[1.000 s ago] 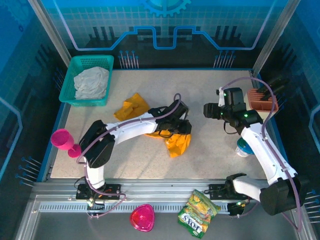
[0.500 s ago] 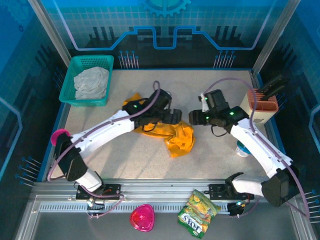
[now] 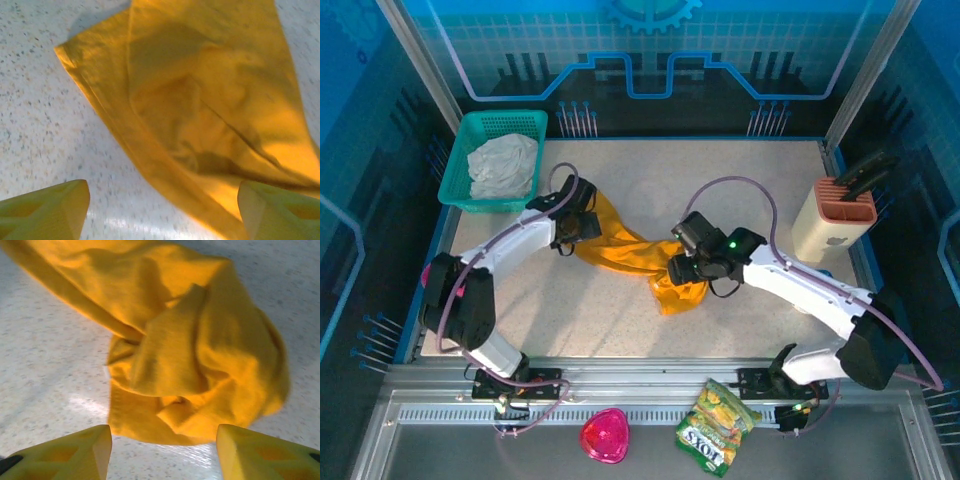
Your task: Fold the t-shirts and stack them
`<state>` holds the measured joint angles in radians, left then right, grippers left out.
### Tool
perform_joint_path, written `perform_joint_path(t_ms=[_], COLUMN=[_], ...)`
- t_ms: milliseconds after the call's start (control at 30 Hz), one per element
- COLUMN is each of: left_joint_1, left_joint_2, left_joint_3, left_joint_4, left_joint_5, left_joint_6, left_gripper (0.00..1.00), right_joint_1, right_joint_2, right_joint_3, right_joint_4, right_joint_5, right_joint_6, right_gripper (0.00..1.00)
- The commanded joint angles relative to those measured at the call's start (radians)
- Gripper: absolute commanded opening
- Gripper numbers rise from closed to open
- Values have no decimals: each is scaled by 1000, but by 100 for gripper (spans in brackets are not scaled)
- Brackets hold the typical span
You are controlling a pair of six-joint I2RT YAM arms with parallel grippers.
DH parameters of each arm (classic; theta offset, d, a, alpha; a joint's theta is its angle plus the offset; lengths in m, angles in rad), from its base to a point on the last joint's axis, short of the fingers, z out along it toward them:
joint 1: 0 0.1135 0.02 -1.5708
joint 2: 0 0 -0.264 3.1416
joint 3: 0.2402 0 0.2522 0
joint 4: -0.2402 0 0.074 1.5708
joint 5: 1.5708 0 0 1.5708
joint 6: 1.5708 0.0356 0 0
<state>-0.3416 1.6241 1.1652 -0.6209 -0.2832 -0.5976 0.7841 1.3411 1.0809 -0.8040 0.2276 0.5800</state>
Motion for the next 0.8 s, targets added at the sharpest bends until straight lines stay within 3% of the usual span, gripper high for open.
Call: perform_joint_path(t_ms=[0,233,467,733,767], left_joint_1=[15,13,13,14,15], left_joint_2=[76,95,151,205,214], left_joint_3=[45,-30,-65,-83,-78], left_joint_4=[68,160,209,224,212], left_joint_5=[63,123,80,9,0], left_joint_6=[24,-16,-7,21,21], left_gripper=[75,73,64,49,45], right_joint_1=[-18,-148,-175,-211,-230], right_joint_2=[-80,-177,-85,-89,-100], right_joint_3=[-45,-217,-243,-207,-207], right_joint_4=[-59,88,200,199,198], right_joint_5=[97,-123,-234,-214,-223], right_joint_6=[73,63,58,58,57], right_gripper=[59,55,35,0,0])
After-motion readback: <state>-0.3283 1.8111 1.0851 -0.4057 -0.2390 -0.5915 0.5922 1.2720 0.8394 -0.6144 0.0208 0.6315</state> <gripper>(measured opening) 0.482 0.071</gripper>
